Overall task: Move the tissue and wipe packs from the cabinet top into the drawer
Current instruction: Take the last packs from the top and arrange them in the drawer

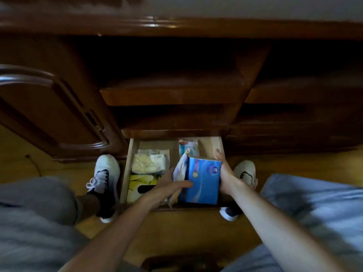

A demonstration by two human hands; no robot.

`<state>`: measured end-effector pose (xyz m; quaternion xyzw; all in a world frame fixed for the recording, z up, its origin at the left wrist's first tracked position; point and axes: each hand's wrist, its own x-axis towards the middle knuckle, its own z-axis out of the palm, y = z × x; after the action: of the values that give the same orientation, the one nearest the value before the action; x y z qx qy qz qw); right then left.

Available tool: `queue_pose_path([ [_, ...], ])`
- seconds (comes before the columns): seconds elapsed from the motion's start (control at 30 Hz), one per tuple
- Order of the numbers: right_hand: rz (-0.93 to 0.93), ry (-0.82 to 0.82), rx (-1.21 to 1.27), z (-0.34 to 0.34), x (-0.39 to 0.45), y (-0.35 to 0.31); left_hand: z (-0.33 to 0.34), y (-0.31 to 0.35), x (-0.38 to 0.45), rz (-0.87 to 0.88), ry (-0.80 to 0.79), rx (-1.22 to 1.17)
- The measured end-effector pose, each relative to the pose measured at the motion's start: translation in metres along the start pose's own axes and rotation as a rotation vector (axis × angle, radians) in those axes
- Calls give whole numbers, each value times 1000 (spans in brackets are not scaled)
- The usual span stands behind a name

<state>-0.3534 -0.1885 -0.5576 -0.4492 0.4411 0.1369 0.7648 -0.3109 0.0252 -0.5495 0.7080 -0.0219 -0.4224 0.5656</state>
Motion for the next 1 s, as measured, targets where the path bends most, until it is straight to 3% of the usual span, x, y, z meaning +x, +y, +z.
queue_pose_path([
  [0.07, 23, 29, -3, 1, 13, 11, 11, -14, 12, -25, 109, -104],
  [0.17, -104, -95, -173, 5, 26, 19, 12, -18, 32, -76, 141, -143],
  [0.3, -440, 86, -643, -16, 40, 7, 3, -13, 48, -4, 275, 21],
  [0.4, -497, 175, -1000, -41, 55, -4, -11, -16, 59, 13, 376, -41],
  [0.5, -404, 117, -1021, -48, 62, -2, -17, -27, 65, -68, 354, -96],
  [0.63, -466, 115, -1094, -46, 62, -5, -11, -39, 67, -79, 295, -121],
  [0.77, -395, 37, -1115, -49, 55, -7, -8, -43, 66, -91, 248, -145],
  [0.93, -641, 132, -1767, -54, 60, -1, -5, -41, 62, -88, 243, -91],
  [1.0, -654, 169, -1940, -56, 65, -11, -6, -42, 62, -78, 244, -45],
])
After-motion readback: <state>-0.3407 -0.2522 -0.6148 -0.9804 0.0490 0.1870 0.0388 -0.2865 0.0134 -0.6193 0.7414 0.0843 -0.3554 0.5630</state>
